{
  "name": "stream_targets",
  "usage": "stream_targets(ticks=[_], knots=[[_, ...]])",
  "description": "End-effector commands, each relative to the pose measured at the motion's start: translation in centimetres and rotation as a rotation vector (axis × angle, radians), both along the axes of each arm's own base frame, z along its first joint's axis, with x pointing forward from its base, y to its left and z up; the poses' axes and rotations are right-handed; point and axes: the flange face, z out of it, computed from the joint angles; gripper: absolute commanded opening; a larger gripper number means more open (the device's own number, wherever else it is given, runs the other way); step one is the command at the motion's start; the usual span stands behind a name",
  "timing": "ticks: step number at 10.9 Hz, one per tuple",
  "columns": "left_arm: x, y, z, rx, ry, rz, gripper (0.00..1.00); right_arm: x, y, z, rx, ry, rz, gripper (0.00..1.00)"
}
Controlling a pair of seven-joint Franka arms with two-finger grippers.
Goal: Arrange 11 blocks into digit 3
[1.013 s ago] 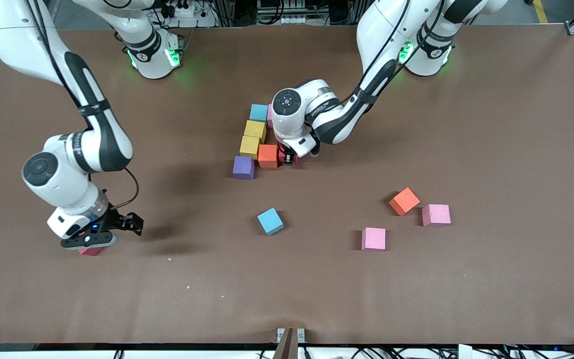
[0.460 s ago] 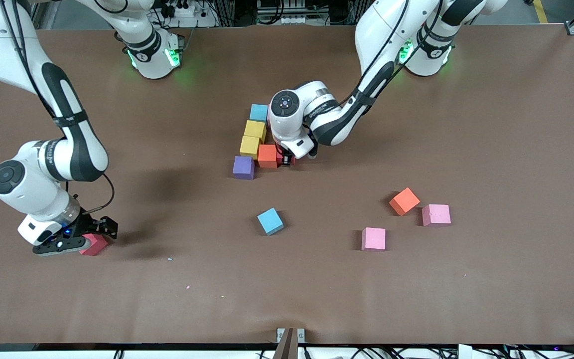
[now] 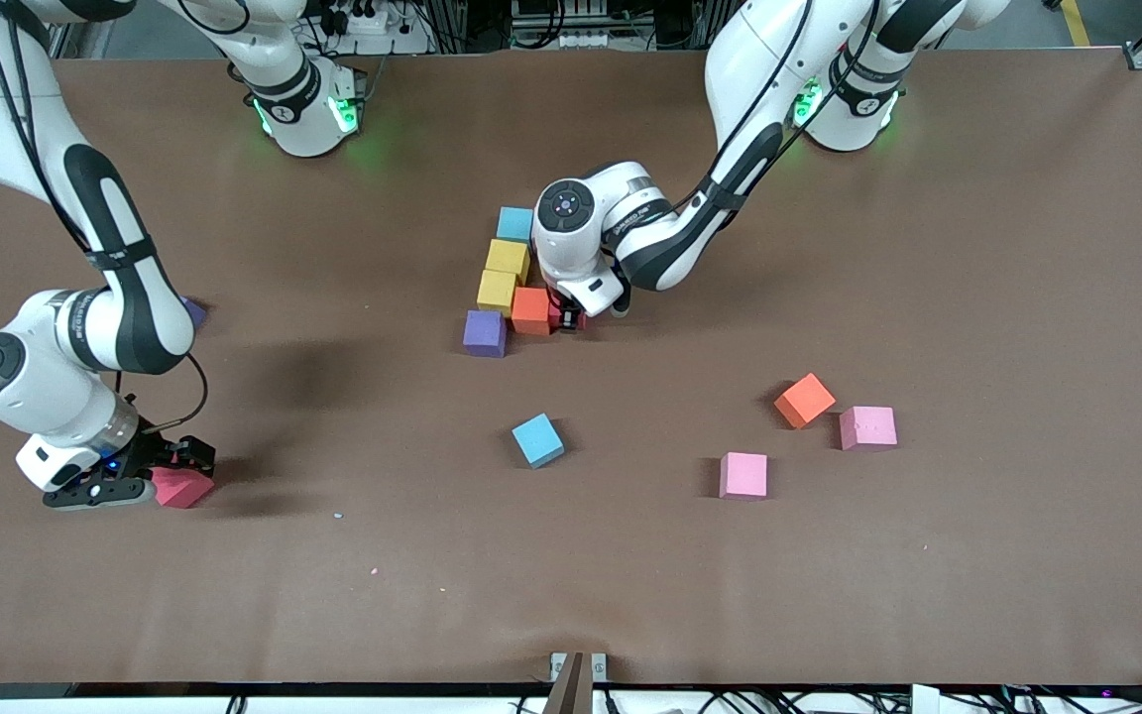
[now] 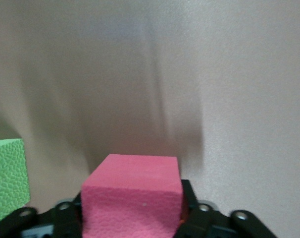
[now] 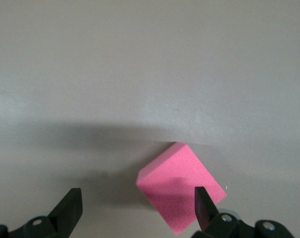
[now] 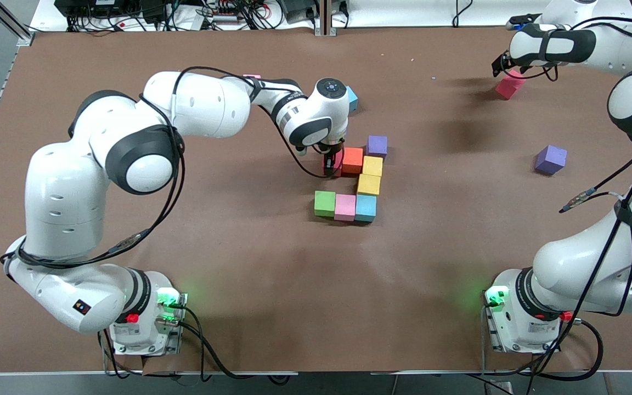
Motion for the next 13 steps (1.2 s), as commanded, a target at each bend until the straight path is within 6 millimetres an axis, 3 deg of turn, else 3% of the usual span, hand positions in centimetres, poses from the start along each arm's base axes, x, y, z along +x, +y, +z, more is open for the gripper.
stream_targets(ticks=[1,3,5,7,9,11,13], knots=[[0.8,0.3,1.5,0.034,-0.023,-0.001,1.0,0.7,-2.6,-1.0,0.012,0.004,-0.029,1.0],[1.3,1.0,4.6,0.062,-0.033,0.0,1.0,1.6,-0.2,-0.6,-0.009,0.028,0.103,1.0],[2.6,2.3,7.6,0.075,-0.041,-0.007,1.0,1.9,0.5,0.0,-0.015,0.071,0.228,1.0],[5.1,4.5,9.4,0.074,-0.054,-0.002,1.0,2.0,0.6,0.1,-0.034,0.072,0.394,1.0],[8.9,8.4,10.1,0.072,-0.057,-0.002,1.0,2.0,0.1,0.2,-0.05,0.065,0.513,1.0],[13.6,14.0,10.6,0.073,-0.06,0.011,1.0,2.4,-0.8,0.3,-0.067,0.055,0.595,1.0],[16.7,18.1,9.8,0.068,-0.053,-0.031,1.0,2.7,-1.3,0.1,-0.056,0.042,0.635,1.0]])
